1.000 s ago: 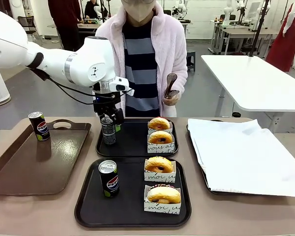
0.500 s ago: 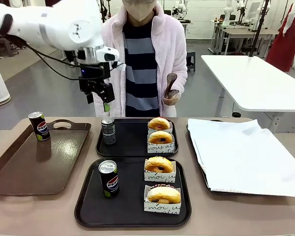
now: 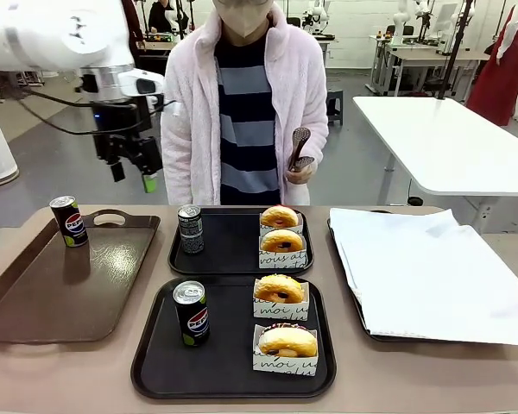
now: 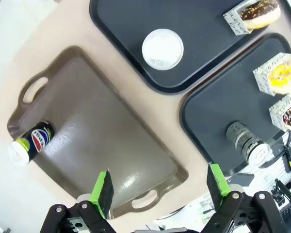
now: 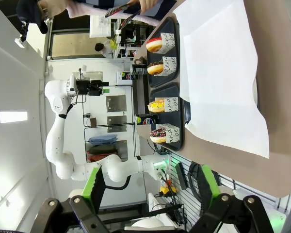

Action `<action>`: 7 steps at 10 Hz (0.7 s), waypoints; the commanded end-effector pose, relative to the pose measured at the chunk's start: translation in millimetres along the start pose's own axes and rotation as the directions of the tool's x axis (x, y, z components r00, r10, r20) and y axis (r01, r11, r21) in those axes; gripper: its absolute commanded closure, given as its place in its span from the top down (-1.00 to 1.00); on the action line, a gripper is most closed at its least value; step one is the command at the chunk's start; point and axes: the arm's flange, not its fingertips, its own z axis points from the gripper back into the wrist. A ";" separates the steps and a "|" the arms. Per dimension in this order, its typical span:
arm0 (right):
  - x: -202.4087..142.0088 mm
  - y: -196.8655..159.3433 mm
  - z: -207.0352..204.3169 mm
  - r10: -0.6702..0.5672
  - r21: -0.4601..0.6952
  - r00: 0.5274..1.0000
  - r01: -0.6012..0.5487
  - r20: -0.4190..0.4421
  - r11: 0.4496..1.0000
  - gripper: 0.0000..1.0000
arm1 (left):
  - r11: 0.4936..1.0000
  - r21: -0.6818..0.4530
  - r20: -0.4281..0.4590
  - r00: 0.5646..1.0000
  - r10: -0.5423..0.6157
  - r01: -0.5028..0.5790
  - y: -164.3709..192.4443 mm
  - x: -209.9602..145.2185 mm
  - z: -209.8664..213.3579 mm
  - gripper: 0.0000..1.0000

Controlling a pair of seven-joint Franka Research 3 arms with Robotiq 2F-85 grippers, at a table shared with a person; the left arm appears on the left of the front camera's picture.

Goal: Set up donuts and drinks on trays.
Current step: Pick up one Pepsi coke from the Handle tray and place it on the Flat Tray without a Pepsi coke.

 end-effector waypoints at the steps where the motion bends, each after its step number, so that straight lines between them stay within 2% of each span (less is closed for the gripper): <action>1: -0.9 0.7 1.5 0.007 0.012 1.000 -0.007 0.000 1.000 1.00 | 0.999 -0.037 0.054 0.999 0.009 -0.007 11.4 -29.7 1.0 1.00; 3: -0.9 0.7 1.5 0.007 0.012 1.000 -0.007 0.000 1.000 1.00 | 1.000 0.020 0.036 0.999 0.019 -0.019 18.4 -38.1 3.3 1.00; 4: -0.9 0.7 1.5 0.007 0.012 1.000 -0.007 0.000 1.000 1.00 | 1.000 -0.010 0.020 1.000 0.024 -0.024 18.2 -24.4 7.7 1.00; 7: -0.9 0.7 1.5 0.007 0.012 1.000 -0.007 0.000 1.000 1.00 | 1.000 -0.010 0.020 1.000 0.024 -0.024 18.2 -24.4 7.7 1.00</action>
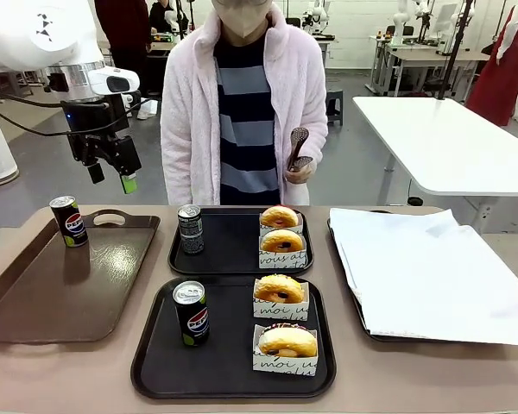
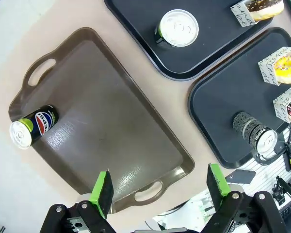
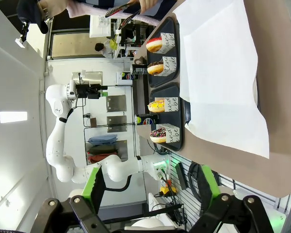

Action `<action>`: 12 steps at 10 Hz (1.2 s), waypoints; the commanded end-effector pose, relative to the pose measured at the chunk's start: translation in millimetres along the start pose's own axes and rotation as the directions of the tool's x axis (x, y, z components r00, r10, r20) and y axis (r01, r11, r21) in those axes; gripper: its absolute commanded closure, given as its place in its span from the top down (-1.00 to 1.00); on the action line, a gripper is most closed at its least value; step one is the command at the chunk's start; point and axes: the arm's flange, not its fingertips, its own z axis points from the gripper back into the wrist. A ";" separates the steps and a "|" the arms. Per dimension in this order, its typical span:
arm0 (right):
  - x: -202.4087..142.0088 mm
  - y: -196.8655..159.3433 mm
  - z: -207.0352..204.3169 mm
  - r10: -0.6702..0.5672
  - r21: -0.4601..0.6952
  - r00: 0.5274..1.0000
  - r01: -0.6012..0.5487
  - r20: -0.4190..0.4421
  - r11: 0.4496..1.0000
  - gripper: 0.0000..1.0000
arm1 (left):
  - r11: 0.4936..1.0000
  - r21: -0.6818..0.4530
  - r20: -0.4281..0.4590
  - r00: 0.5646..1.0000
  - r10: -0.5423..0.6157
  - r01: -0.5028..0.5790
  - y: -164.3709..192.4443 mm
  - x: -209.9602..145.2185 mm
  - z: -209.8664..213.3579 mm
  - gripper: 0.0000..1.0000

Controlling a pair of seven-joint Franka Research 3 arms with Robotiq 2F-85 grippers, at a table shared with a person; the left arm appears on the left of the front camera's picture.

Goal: Set up donuts and drinks on trays.
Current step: Pick up one Pepsi coke from the Handle tray and place it on the Flat Tray without a Pepsi coke.

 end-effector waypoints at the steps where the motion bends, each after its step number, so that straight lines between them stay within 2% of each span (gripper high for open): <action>1: -0.9 0.6 1.5 0.007 0.012 1.000 -0.007 0.000 1.000 1.00 | 1.000 0.001 0.002 1.000 0.002 -0.002 0.7 -0.7 1.0 1.00; 3: -0.9 0.6 1.5 0.007 0.012 1.000 -0.007 0.000 1.000 1.00 | 0.985 -0.015 0.061 0.984 0.170 -0.169 35.9 -83.3 -14.6 1.00; 4: -0.9 0.6 1.5 0.007 0.012 1.000 -0.007 0.000 1.000 1.00 | 0.974 0.021 0.052 0.973 0.225 -0.226 54.2 -99.4 -16.6 1.00; 5: -0.9 0.6 1.5 0.007 0.012 1.000 -0.007 0.000 1.000 1.00 | 0.973 0.072 0.039 0.976 0.216 -0.218 74.4 -90.9 -15.2 1.00; 7: -0.9 0.6 1.5 0.007 0.012 1.000 -0.007 0.000 1.000 1.00 | 0.947 0.116 0.094 0.952 0.291 -0.300 71.3 -158.7 -18.6 1.00; 9: -0.9 0.6 1.5 0.007 0.012 1.000 -0.007 0.000 1.000 1.00 | 0.932 0.123 0.124 0.937 0.327 -0.341 73.6 -146.0 -15.8 1.00; 10: -0.9 0.6 1.5 0.007 0.012 1.000 -0.007 0.000 1.000 1.00 | 0.954 0.092 0.069 0.957 0.281 -0.286 84.6 -150.8 -14.1 1.00; 12: -0.9 0.6 1.5 0.007 0.012 1.000 -0.007 0.000 1.000 1.00 | 0.954 0.092 0.069 0.957 0.281 -0.286 84.6 -150.8 -14.1 1.00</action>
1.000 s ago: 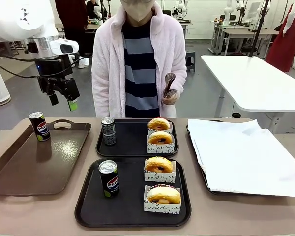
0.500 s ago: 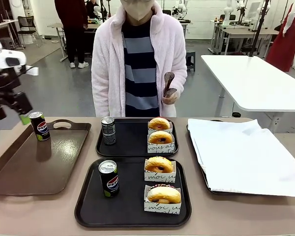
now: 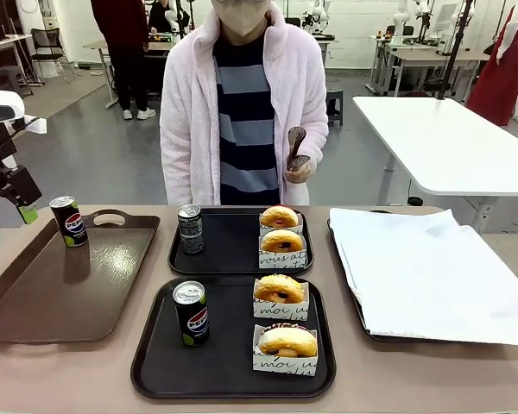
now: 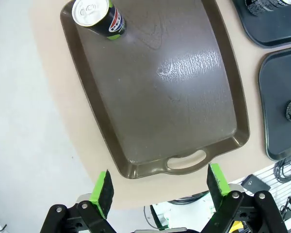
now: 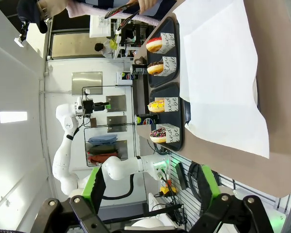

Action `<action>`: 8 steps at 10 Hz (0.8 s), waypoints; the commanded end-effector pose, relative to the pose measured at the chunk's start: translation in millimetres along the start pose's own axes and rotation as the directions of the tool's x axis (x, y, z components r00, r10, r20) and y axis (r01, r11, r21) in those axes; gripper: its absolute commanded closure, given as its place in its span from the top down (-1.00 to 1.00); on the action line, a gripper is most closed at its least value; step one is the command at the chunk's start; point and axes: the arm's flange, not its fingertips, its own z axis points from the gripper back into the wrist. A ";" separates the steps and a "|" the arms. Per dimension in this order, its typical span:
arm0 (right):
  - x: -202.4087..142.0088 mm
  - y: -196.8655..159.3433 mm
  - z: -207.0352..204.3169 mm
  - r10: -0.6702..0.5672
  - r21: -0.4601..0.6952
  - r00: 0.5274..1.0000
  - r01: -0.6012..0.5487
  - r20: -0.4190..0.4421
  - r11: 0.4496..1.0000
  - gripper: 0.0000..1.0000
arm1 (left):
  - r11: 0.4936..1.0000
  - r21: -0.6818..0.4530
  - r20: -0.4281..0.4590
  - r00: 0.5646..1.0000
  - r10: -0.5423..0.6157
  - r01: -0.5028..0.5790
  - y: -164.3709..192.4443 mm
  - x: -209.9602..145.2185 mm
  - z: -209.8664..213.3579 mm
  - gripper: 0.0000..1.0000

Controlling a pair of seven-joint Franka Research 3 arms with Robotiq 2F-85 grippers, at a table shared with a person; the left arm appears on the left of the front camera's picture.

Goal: Set up donuts and drinks on trays.
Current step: Pick up one Pepsi coke from the Handle tray and place it on the Flat Tray without a Pepsi coke.

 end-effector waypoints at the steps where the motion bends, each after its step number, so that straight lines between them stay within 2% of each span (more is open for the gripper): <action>1: -0.9 0.8 1.4 0.008 0.012 1.000 -0.008 -0.001 1.000 1.00 | 1.000 -0.004 -0.011 1.000 -0.016 0.016 3.0 3.6 0.3 1.00; 4: -0.9 0.8 1.4 0.008 0.012 1.000 -0.008 -0.001 1.000 1.00 | 1.000 -0.002 -0.007 1.000 -0.001 0.001 -0.1 1.3 -2.7 1.00; 6: -0.9 0.8 1.4 0.008 0.012 1.000 -0.008 -0.001 1.000 1.00 | 0.972 -0.229 0.071 0.995 0.070 -0.052 44.1 -4.7 -11.9 1.00; 7: -0.9 0.8 1.4 0.008 0.012 1.000 -0.008 -0.001 1.000 1.00 | 0.938 -0.337 0.089 0.989 0.117 -0.081 71.7 -9.6 -17.1 1.00; 8: -0.9 0.8 1.4 0.008 0.012 1.000 -0.008 -0.001 1.000 1.00 | 0.860 -0.496 0.076 0.980 0.184 -0.123 102.1 -10.0 -20.1 1.00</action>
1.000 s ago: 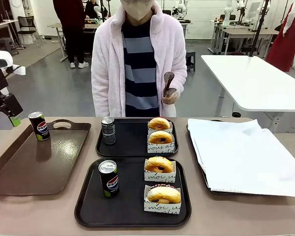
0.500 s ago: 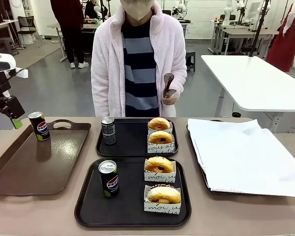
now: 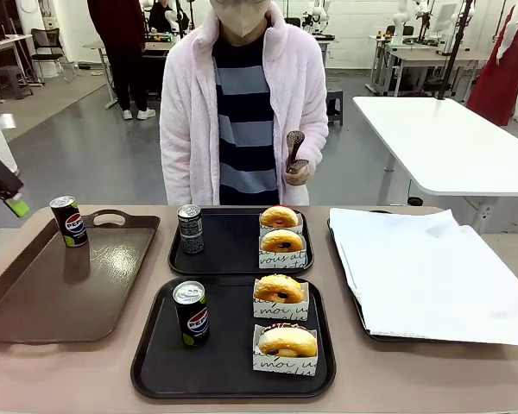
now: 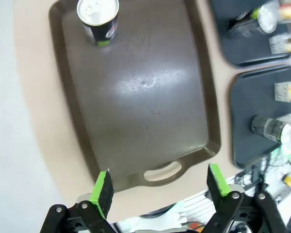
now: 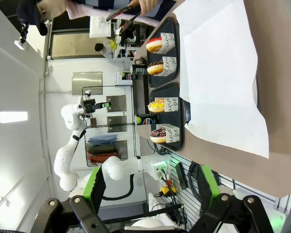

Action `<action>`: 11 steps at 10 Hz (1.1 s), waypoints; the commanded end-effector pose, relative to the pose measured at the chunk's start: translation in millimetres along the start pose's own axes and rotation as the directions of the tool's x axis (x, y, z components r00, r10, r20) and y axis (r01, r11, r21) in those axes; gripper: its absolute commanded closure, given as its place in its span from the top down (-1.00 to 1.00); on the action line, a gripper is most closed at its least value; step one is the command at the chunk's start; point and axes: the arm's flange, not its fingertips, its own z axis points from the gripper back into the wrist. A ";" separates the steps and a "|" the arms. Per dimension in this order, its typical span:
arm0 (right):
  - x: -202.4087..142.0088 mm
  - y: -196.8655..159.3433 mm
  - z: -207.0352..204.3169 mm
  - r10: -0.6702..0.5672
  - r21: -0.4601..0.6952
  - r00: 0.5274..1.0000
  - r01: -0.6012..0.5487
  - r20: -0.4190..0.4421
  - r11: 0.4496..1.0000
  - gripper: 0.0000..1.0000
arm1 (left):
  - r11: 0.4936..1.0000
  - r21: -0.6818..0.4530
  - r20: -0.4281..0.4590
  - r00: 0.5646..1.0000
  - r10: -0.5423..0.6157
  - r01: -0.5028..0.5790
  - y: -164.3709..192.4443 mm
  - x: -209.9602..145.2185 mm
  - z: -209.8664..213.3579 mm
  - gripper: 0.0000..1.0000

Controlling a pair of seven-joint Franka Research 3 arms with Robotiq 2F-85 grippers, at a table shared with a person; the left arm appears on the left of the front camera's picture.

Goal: Set up donuts and drinks on trays.
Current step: Pick up one Pepsi coke from the Handle tray and place it on the Flat Tray without a Pepsi coke.

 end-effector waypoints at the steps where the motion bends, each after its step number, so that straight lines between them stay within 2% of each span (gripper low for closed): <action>1: -0.8 0.8 1.2 0.008 0.012 1.000 -0.008 -0.001 1.000 1.00 | 0.953 -0.300 0.047 0.997 0.065 -0.048 47.2 9.4 8.8 1.00; 2: -0.8 0.8 1.2 0.008 0.012 1.000 -0.008 -0.001 1.000 1.00 | 0.891 -0.447 0.041 0.993 0.107 -0.077 72.5 1.3 11.3 1.00; 3: -0.8 0.8 1.2 0.008 0.012 1.000 -0.008 -0.001 1.000 1.00 | 0.814 -0.562 -0.007 0.986 0.169 -0.144 101.6 -2.6 9.8 1.00; 4: -0.8 0.8 1.2 0.008 0.012 1.000 -0.008 -0.001 1.000 1.00 | 0.761 -0.621 -0.060 0.980 0.192 -0.187 128.3 -1.3 5.6 1.00; 5: -0.8 0.8 1.2 0.008 0.012 1.000 -0.008 -0.001 1.000 1.00 | 0.747 -0.636 -0.080 0.980 0.185 -0.193 146.5 -8.2 3.2 1.00; 7: -0.8 0.8 1.2 0.008 0.012 1.000 -0.008 -0.001 1.000 1.00 | 0.718 -0.674 -0.059 0.982 0.181 -0.173 176.8 -29.9 4.6 1.00; 9: -0.8 0.8 1.2 0.008 0.012 1.000 -0.008 -0.001 1.000 1.00 | 0.691 -0.708 -0.050 0.986 0.158 -0.147 193.5 -32.0 8.9 1.00; 10: -0.8 0.8 1.2 0.008 0.012 1.000 -0.008 -0.001 1.000 1.00 | 0.683 -0.721 -0.035 0.991 0.132 -0.116 196.0 -43.8 13.1 1.00; 11: -0.8 0.8 1.2 0.008 0.012 1.000 -0.008 -0.001 1.000 1.00 | 0.713 -0.695 -0.019 0.993 0.116 -0.097 196.0 -49.0 16.1 1.00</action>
